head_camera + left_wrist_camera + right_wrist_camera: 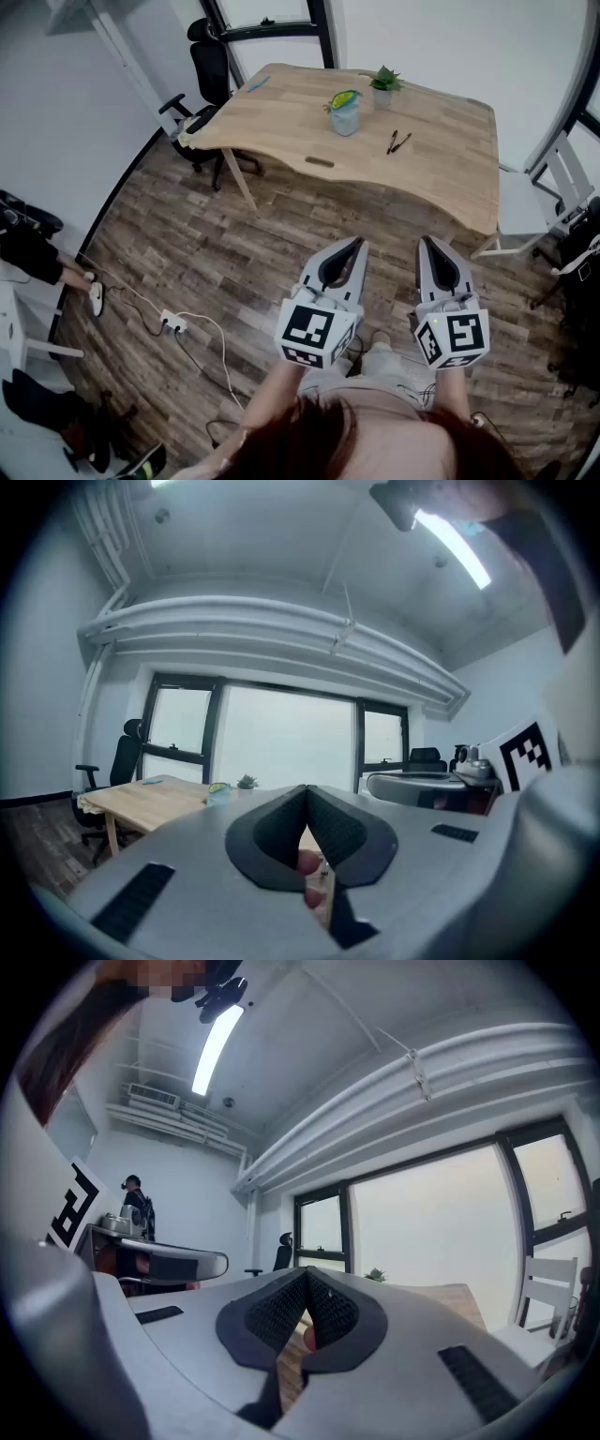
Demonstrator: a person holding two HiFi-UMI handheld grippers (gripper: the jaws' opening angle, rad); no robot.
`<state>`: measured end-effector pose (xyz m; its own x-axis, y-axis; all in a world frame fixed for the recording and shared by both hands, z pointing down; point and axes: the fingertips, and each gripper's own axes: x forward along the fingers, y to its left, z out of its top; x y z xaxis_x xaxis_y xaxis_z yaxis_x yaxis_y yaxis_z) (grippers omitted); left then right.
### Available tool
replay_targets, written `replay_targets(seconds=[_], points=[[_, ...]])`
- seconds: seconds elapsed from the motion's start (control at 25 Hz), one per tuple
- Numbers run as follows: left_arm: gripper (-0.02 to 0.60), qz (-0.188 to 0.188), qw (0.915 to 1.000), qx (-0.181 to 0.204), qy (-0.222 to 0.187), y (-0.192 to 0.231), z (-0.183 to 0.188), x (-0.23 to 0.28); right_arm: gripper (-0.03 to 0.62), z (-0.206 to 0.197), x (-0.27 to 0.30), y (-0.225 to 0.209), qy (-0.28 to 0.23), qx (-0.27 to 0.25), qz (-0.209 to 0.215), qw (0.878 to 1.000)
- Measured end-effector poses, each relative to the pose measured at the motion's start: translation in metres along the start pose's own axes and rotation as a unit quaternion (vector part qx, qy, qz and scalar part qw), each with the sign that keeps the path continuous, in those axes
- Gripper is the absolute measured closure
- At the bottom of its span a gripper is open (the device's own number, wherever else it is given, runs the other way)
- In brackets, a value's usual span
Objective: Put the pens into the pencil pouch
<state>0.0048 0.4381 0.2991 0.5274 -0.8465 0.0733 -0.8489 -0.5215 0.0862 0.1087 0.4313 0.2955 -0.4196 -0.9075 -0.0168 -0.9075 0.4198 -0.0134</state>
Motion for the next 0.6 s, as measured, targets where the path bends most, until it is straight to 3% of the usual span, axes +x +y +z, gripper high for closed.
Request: replay_targets(seconds=[0.32,0.6], points=[[0.580,-0.003,1.0000,-0.001,0.007,-0.008,-0.002,0.019,0.594,0.002,0.004,-0.008,-0.009,-0.008,0.007,1.000],[0.580,0.007,0.9999,-0.010,0.004,-0.014,-0.004,0.056,0.594,-0.006,0.019,-0.044,-0.003,-0.014,0.012,1.000]])
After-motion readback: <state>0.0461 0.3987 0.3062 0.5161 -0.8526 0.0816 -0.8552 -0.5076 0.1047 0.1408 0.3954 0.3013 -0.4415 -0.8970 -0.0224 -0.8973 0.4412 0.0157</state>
